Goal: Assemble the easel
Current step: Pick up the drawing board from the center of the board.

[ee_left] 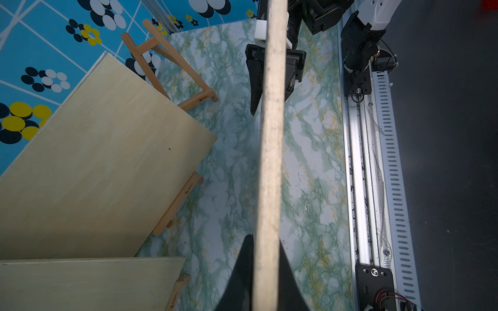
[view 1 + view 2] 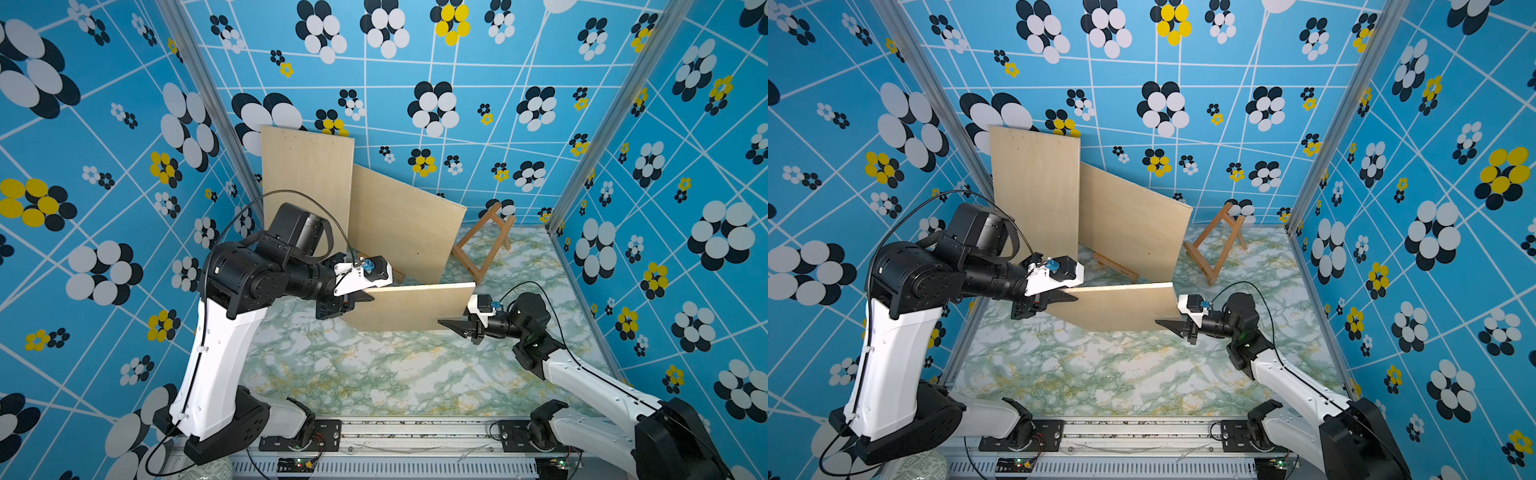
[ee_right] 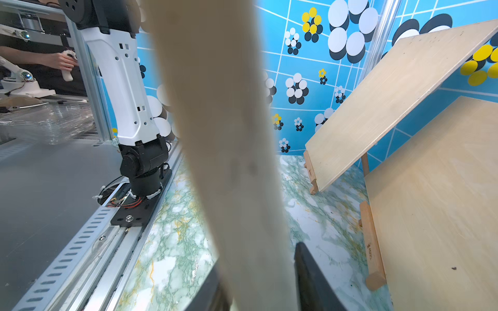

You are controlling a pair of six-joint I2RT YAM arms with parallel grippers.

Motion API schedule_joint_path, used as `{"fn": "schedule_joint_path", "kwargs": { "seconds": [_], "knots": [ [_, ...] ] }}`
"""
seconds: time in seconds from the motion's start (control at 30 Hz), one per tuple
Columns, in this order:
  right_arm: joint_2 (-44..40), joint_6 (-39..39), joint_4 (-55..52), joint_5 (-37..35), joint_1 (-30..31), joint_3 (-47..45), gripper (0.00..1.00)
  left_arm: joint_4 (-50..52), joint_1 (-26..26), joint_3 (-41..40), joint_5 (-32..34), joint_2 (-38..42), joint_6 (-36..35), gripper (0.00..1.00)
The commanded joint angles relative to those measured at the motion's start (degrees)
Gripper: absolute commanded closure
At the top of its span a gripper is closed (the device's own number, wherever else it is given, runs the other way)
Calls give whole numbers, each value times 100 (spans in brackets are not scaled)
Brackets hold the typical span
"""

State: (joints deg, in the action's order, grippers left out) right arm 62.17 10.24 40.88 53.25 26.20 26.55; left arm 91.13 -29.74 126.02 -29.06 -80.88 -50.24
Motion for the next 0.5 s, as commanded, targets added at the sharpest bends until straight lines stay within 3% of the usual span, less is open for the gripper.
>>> {"fn": "schedule_joint_path", "kwargs": {
  "seconds": [0.0,0.13,0.4,0.43,0.47],
  "knots": [
    [191,-41,-368,1003,319,43,75,-1268,179,-218,-545,-462,1131,100],
    [213,-43,-242,986,359,25,100,-1291,196,-193,-570,-542,1163,100],
    [-126,-349,-68,586,368,-161,100,-1494,305,-241,-505,-626,1284,100],
    [-173,-511,49,412,369,-215,100,-1568,334,-251,-472,-638,1282,92],
    [-198,-660,174,310,361,-266,100,-1660,358,-261,-441,-635,1473,74]
  ]
}}
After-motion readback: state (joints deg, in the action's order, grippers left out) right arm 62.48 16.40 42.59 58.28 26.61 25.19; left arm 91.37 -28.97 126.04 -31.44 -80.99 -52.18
